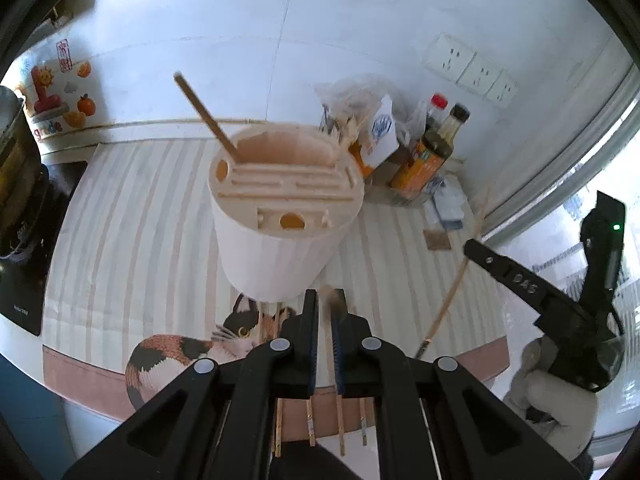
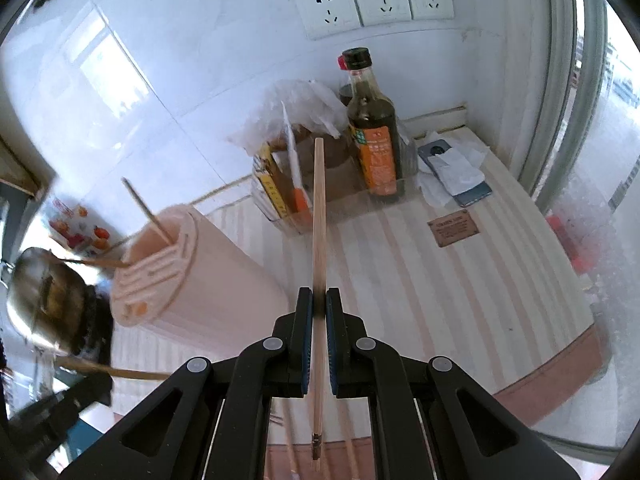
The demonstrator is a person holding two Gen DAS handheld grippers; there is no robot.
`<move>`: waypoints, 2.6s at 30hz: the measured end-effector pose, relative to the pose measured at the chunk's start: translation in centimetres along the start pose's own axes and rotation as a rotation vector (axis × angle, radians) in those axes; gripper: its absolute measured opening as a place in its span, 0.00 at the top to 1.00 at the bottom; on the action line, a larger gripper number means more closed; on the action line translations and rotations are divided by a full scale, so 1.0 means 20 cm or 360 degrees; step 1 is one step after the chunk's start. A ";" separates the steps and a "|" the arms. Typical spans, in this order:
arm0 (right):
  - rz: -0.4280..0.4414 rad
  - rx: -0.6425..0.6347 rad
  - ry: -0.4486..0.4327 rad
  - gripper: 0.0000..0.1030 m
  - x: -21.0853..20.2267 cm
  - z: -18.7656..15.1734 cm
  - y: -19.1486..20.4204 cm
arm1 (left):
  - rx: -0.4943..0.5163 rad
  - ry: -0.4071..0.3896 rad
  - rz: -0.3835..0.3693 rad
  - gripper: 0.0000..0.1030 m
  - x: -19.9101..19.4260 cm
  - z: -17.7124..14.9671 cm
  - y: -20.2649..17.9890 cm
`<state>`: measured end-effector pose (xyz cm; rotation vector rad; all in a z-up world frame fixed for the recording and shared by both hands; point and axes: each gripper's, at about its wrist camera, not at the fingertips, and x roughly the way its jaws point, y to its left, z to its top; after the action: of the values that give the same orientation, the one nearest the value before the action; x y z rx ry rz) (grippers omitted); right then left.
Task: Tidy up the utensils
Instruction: 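Carry both chopsticks up and insert them into the beige holder, then open both tools to release the chopsticks into the holder, then return both tools to the mat and close each on a chopstick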
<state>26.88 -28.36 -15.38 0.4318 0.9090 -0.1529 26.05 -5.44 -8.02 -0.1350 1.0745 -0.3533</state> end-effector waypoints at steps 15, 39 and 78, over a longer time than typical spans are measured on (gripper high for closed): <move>0.0243 0.0055 -0.0122 0.93 -0.08 0.18 0.13 | -0.0013 -0.0290 -0.0027 0.97 -0.35 0.28 0.03; 0.0394 0.0005 -0.0563 0.93 0.15 0.60 0.59 | -0.0113 -0.0424 0.0278 0.99 -0.20 0.61 0.26; -0.0211 -0.0036 0.0684 0.67 0.66 -0.61 -0.16 | -0.0030 0.0532 0.0460 0.24 0.71 -0.54 0.60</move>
<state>25.05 -25.46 -33.40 0.3897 1.3618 -0.1744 25.25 1.59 -28.45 0.0664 1.4075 -0.1053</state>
